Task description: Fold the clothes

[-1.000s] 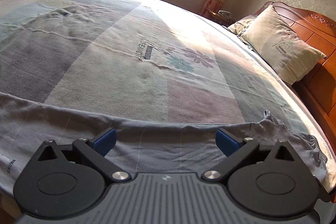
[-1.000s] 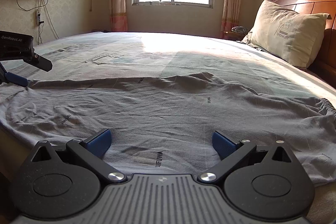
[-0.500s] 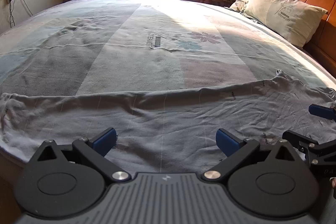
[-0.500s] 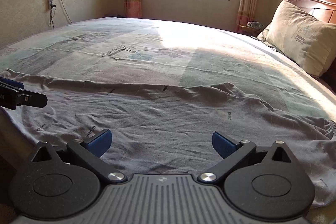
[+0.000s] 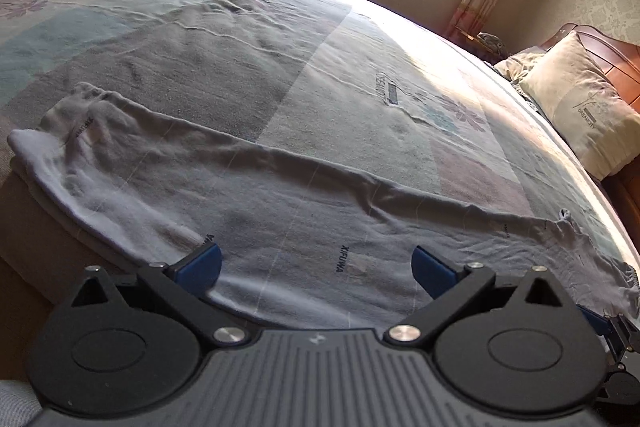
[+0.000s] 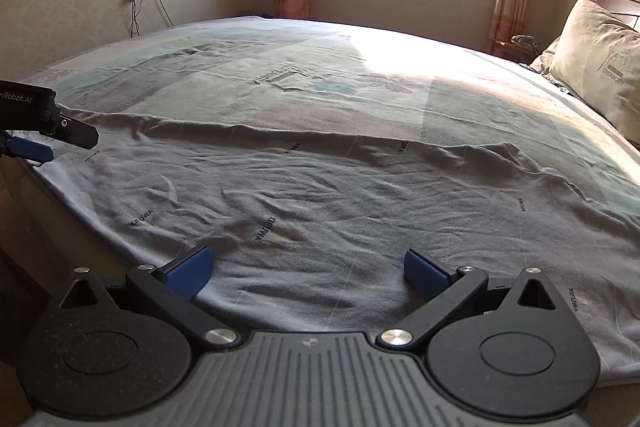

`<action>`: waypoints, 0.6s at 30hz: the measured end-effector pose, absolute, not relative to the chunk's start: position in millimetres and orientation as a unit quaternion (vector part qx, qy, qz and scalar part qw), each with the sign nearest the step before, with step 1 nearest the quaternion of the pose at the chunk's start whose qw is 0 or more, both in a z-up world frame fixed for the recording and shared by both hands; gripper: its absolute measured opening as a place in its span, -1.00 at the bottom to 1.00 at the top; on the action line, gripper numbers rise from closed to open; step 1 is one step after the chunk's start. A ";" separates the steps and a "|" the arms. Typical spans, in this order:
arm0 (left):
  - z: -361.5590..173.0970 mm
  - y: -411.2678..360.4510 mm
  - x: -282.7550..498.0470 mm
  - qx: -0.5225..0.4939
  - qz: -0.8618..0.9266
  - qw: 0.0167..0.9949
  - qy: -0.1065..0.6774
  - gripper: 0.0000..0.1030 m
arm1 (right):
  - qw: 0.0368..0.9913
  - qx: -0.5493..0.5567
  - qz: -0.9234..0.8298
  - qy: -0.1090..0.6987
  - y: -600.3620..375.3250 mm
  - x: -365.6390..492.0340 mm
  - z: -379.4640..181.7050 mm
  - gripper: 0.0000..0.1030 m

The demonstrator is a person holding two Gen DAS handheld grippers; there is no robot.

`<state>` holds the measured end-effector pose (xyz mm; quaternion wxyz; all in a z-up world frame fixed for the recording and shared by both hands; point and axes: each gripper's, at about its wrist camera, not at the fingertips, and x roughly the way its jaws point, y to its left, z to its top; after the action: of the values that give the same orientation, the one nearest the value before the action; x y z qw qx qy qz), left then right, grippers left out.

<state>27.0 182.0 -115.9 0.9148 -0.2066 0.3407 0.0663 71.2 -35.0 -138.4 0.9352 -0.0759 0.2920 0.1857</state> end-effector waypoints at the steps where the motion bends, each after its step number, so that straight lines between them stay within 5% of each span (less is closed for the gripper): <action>1: -114.7 181.9 24.8 -0.205 0.065 0.915 0.342 0.96 | 0.936 -0.075 0.185 0.291 -35.1 70.6 -138.8 1.00; 7: -99.9 192.0 34.1 -0.162 0.093 0.927 0.326 0.96 | 0.938 -0.074 0.179 0.286 -35.2 68.7 -140.3 1.00; 18: -108.9 237.8 21.8 -0.236 0.095 0.919 0.301 0.96 | 0.942 -0.070 0.160 0.287 -32.0 66.7 -140.7 1.00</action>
<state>21.8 237.8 -108.9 0.9190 -0.2361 0.3014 0.0946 66.7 -32.0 -140.7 0.9419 -0.0704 0.2870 0.1596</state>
